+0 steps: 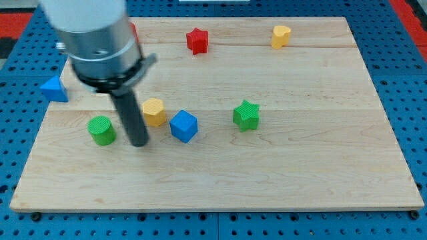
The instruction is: Move the yellow hexagon diagonally to the top right of the green circle
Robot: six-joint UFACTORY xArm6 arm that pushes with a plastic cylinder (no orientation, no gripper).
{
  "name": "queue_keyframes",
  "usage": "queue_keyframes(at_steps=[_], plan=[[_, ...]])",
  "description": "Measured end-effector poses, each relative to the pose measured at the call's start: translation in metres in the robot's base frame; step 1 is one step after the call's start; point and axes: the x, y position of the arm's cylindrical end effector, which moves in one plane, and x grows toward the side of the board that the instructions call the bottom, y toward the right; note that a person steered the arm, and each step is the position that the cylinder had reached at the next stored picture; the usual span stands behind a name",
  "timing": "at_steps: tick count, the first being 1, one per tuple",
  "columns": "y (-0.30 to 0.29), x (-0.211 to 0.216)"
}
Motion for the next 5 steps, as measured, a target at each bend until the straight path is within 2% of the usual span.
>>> queue_keyframes(at_steps=[1,4,5], plan=[[0.041,0.036],[0.042,0.042],[0.068,0.060]])
